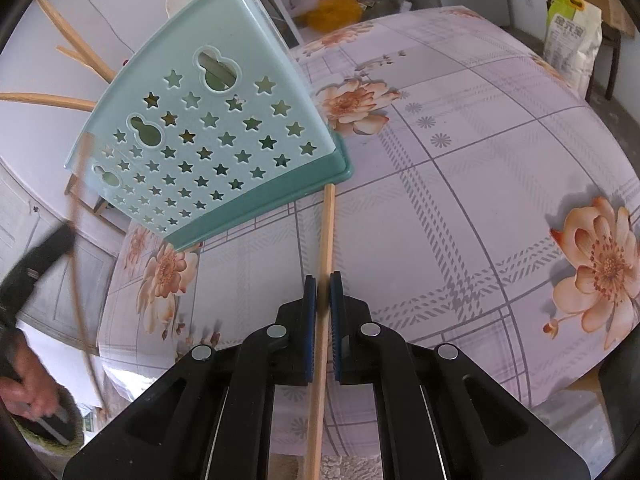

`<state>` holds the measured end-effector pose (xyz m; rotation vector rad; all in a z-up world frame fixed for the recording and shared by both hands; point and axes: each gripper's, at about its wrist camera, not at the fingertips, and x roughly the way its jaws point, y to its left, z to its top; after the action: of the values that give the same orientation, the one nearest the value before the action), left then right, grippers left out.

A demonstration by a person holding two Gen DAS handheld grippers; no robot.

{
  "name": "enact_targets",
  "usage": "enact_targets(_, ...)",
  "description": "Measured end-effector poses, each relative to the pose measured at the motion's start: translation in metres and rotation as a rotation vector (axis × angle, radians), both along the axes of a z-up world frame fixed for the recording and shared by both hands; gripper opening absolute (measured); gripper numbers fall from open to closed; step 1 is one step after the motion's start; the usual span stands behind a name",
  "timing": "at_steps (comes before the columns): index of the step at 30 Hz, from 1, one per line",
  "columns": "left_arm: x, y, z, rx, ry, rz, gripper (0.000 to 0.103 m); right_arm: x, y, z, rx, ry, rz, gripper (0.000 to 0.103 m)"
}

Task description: Organize utensils

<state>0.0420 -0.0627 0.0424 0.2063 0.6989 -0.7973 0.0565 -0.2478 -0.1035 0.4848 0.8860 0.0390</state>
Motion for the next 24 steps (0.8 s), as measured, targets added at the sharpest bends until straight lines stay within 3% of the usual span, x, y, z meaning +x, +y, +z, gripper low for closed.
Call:
enact_targets(12, -0.004, 0.053, 0.083, -0.272, -0.130, 0.081, 0.006, -0.001, 0.001, 0.002, -0.004, 0.002, -0.001, 0.005)
enact_targets(20, 0.004, 0.083, 0.133, -0.505, -0.264, 0.191, 0.006, -0.002, 0.002, 0.002, -0.011, 0.003, -0.001, 0.005)
enact_targets(24, 0.020, 0.091, 0.151, -0.664, -0.299, 0.275, 0.006, -0.003, 0.003, 0.003, -0.017, 0.004, -0.004, 0.005)
